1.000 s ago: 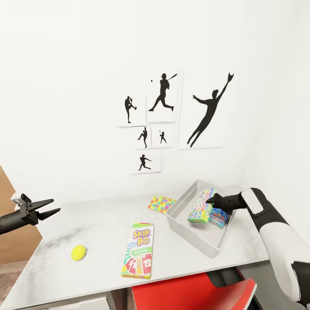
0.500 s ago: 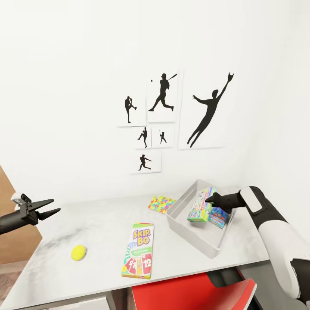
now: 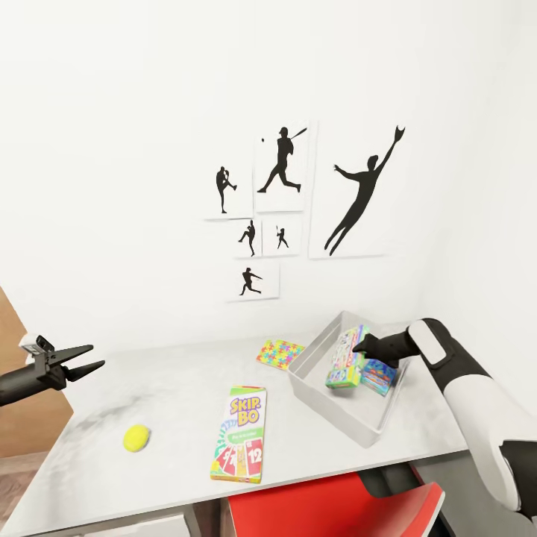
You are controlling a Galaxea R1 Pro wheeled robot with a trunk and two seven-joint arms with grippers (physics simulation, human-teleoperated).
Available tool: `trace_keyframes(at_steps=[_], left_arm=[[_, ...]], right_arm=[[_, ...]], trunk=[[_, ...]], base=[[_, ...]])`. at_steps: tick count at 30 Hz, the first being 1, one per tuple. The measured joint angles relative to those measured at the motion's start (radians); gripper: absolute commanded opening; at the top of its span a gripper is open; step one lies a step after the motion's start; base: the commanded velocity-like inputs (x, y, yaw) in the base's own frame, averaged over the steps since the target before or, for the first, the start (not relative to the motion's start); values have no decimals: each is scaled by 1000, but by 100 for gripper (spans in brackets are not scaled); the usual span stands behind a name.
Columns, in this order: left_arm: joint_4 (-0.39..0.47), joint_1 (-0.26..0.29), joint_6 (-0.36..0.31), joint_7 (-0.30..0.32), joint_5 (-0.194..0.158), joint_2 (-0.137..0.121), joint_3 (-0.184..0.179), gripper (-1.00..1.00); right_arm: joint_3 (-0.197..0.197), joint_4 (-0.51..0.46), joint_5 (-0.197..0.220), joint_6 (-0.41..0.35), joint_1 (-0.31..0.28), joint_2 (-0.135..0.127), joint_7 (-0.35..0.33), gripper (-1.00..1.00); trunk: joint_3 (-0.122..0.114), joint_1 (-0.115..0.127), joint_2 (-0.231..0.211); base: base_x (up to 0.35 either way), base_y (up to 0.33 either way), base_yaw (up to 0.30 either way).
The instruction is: Put all the toys in the child's room - the three board games (two on the bed and one on the table), the two jigsaw puzzles on the table, and the tennis ball on the table - inside the toy box on the table in the child's room.
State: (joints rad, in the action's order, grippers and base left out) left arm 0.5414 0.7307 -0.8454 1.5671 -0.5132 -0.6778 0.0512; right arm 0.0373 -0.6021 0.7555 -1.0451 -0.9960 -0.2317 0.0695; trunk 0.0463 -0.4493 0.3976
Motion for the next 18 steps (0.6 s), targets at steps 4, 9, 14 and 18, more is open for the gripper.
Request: trace_keyframes(at_steps=[4,9,14,18], left_arm=[[0,-1,0,0,0,0,0,100],[0,0,1,0,0,1,0,100],[0,0,1,0,1,0,0,100],[0,0,1,0,1,0,0,100]], right_arm=[[1,1,-1,0,0,-6,0,-100],[3,2,0,0,1,-9,-1,-100],[3,12,1,0,1,-10,-2,-100],[2,33,2,0,1,-10,-3,-100]], trunk=[[0,0,0],[0,0,0],[0,0,0],[0,0,0]], base=[[0,0,0],[0,0,0],[0,0,0],[0,0,0]])
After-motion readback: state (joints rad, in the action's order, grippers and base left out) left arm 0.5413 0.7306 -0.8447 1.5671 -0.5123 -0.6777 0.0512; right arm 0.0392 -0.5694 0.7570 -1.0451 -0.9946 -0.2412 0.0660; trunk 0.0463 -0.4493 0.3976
